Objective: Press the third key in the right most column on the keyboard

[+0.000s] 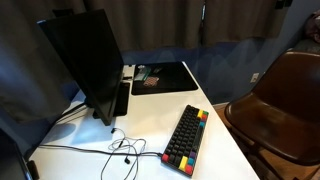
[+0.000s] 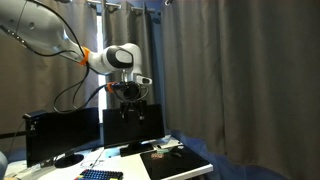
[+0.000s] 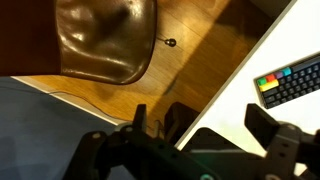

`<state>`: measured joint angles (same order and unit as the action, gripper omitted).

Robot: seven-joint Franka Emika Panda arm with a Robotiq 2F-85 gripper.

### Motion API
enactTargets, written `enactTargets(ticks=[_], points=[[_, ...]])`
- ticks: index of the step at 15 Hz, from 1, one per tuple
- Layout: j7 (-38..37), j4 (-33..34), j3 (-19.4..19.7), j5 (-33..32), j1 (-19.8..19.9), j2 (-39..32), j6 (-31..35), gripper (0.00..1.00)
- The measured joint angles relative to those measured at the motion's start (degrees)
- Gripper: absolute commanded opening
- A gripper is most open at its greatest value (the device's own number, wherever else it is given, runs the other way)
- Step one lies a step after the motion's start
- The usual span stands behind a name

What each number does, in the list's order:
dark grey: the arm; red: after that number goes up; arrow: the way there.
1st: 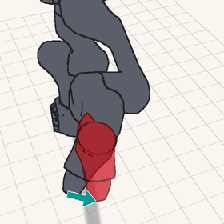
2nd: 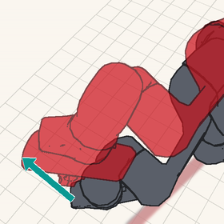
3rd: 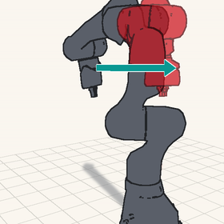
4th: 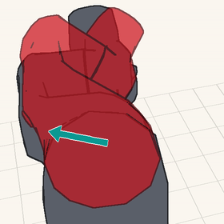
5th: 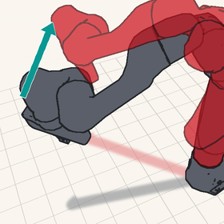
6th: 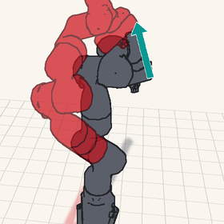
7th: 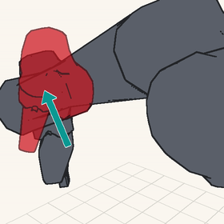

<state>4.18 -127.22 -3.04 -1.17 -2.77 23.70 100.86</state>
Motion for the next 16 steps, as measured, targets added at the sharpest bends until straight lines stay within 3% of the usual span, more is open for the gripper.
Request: enactTargets(ticks=[6, 10, 16], points=[[-8.22, -2.98, -4.35, 5.70, -3.82, -3.84, 2.02, 1.00], [-19.11, -6.46, -8.86, 9.23, -6.11, -7.96, 10.78, 1.00], [-33.45, -11.40, -14.43, 9.61, -8.59, -14.98, 27.16, 1.00]])
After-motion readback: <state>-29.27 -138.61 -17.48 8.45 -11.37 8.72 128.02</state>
